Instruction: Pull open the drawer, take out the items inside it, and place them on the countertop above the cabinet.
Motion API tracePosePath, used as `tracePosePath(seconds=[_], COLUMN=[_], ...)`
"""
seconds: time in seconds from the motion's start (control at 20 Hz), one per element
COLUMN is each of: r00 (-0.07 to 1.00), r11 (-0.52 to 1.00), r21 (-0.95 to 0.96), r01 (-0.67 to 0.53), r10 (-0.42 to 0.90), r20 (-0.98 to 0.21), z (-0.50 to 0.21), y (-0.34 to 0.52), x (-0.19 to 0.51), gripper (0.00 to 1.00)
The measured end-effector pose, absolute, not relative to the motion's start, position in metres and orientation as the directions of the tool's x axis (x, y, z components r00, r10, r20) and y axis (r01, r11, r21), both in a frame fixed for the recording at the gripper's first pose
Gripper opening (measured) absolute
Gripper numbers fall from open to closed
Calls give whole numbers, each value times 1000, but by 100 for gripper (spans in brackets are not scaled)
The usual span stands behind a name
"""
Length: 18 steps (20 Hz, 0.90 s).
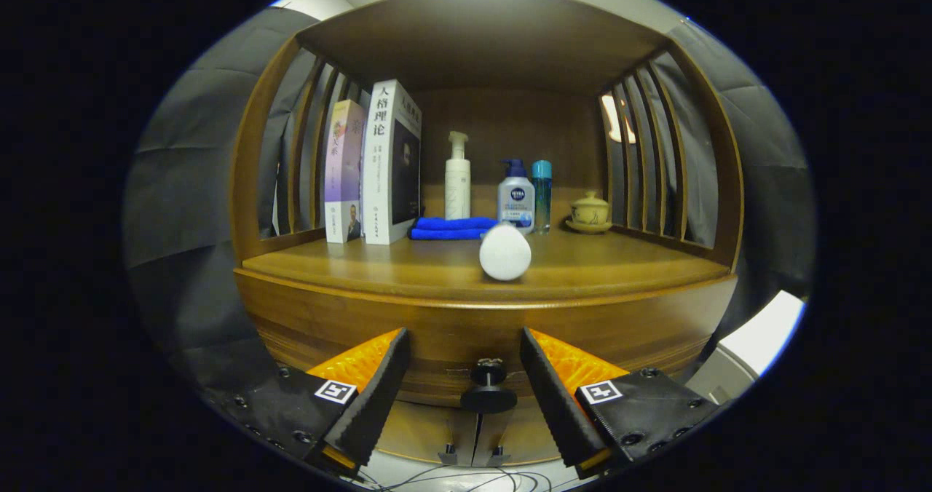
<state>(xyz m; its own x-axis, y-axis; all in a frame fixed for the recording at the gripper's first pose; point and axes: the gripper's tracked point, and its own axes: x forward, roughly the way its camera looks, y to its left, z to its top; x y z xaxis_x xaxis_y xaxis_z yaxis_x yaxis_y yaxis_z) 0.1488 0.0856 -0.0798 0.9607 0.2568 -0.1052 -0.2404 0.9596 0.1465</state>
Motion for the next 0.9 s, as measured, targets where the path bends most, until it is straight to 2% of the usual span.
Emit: tracePosePath(seconds=[0.45, 0.65, 0.9], r00=[968, 969, 968], r11=[948, 960, 956], r21=[201, 143, 157], r01=[-246, -242, -249], r10=[252, 247, 251], r20=[-7, -21, 4], z=[21, 31, 37], y=[89, 88, 92], x=[48, 13, -15], gripper=[96, 95, 95])
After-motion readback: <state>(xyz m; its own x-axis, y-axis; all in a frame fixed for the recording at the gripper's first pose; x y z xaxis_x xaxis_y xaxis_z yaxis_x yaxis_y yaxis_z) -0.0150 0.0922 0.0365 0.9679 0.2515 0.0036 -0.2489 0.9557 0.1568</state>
